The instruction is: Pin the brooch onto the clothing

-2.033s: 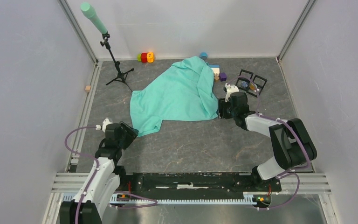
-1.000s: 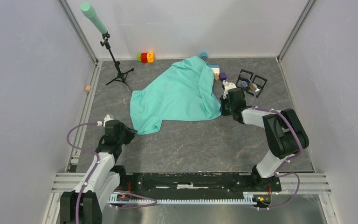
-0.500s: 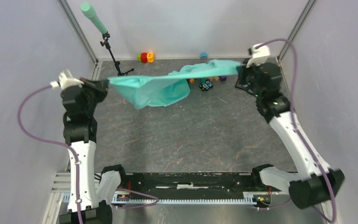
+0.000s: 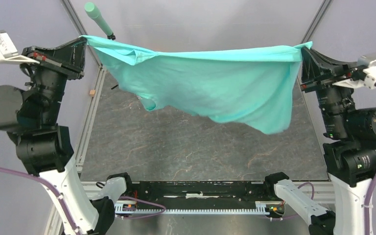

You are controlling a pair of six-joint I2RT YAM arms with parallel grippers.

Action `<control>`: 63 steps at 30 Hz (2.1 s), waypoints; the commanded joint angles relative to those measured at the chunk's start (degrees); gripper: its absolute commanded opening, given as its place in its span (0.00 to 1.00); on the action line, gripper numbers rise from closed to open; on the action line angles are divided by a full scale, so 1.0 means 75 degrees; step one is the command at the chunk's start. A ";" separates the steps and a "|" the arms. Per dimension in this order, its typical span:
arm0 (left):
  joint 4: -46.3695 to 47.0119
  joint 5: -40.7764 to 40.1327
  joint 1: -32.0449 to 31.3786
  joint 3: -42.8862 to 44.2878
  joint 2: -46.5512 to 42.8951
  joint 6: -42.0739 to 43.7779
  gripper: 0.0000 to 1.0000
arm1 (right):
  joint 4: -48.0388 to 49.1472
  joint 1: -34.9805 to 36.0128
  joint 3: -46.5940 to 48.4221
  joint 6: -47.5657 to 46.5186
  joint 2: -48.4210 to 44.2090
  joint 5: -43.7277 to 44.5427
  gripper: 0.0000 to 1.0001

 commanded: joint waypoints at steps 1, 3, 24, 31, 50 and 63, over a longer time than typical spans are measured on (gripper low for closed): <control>-0.0312 0.0858 0.0082 0.0378 0.0143 0.0248 0.02 | -0.0205 -0.0031 0.0044 -0.0057 -0.0002 -0.0182 0.08; -0.0370 0.1045 0.0086 0.0357 0.0277 0.0172 0.02 | -0.0174 -0.0029 -0.0187 -0.0012 -0.0010 -0.0157 0.06; -0.1680 0.1870 0.0057 0.1561 -0.0890 0.0246 0.02 | -0.1675 -0.0040 0.0036 -0.1072 -0.1883 -0.3071 0.02; -0.1849 0.1152 -0.0055 0.2251 -0.1198 0.0424 0.02 | -0.1716 -0.0039 0.0459 -0.1109 -0.2181 -0.3178 0.00; 0.1234 0.1986 -0.0278 -0.3439 0.1723 0.0188 0.09 | 0.0821 -0.0061 -0.5209 -0.1227 0.0158 0.0383 0.00; 0.1364 0.1502 -0.1328 -0.5467 0.3391 0.0790 0.93 | 0.0956 -0.0362 -0.5203 -0.0419 0.2660 0.0863 0.98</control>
